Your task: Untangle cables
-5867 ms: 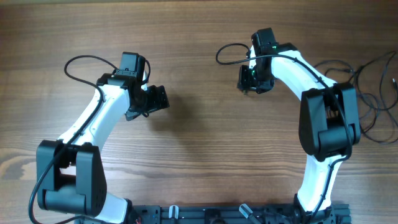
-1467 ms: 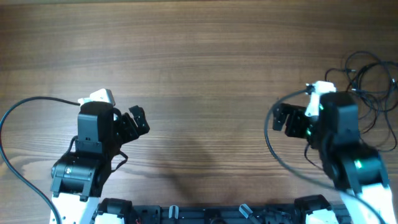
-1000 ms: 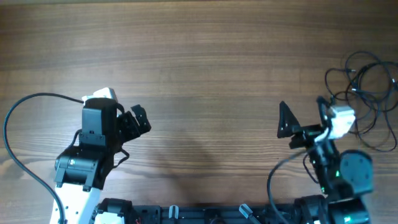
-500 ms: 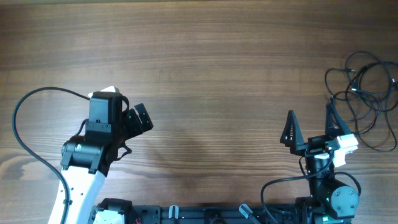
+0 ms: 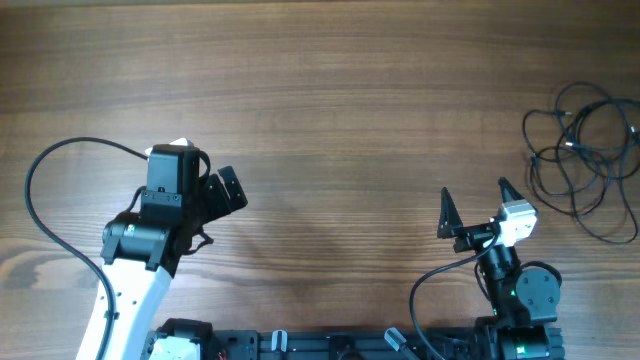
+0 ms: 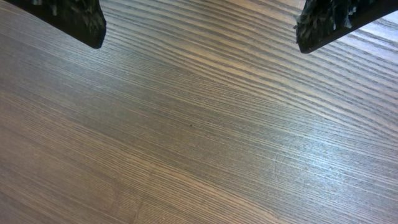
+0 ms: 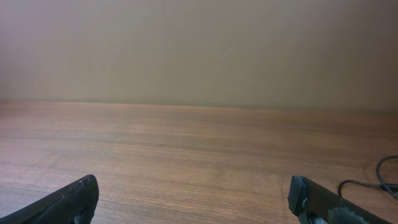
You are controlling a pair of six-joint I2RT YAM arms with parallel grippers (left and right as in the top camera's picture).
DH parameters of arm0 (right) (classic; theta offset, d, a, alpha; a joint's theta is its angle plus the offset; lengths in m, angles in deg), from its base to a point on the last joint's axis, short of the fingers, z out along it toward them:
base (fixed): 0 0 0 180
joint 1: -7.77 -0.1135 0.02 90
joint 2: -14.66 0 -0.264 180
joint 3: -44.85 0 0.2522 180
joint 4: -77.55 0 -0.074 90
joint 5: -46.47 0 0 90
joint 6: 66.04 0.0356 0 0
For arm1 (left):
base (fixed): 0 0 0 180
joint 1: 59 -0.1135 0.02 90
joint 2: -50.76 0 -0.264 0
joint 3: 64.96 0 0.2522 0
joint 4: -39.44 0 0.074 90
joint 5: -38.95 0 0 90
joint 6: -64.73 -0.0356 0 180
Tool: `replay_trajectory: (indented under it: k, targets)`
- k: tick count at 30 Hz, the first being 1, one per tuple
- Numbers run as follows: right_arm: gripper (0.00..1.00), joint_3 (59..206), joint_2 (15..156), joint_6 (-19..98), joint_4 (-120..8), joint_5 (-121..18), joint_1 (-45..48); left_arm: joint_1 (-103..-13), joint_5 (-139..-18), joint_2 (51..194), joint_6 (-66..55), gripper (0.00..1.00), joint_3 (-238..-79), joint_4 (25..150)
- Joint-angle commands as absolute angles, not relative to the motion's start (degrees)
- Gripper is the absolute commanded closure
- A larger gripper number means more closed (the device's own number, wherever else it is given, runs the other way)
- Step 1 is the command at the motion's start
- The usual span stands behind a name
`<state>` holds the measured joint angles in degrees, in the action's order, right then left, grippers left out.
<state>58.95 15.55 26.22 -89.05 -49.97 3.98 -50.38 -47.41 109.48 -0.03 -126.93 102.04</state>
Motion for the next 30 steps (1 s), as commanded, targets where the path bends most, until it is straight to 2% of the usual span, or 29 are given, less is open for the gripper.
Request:
replay_trajectory:
  k: [1, 23, 28, 30]
  targets:
    - [0.00, 58.9, 14.9, 26.0, -89.2, -51.1, 4.3, -50.5, -46.4, 109.7, 0.7, 0.00, -126.6, 102.1]
    - [0.00, 58.9, 14.9, 26.0, -89.2, -51.1, 4.3, -50.5, -46.4, 109.7, 0.7, 0.00, -126.6, 102.1]
    - [0.00, 58.9, 14.9, 26.0, -89.2, -51.1, 4.3, -50.7, -46.4, 105.5, -0.6, 0.00, -126.4, 103.7]
    - [0.00, 58.9, 14.9, 26.0, -89.2, -51.1, 4.3, -51.1, -46.0, 101.5, -0.9, 0.00, -125.1, 100.5]
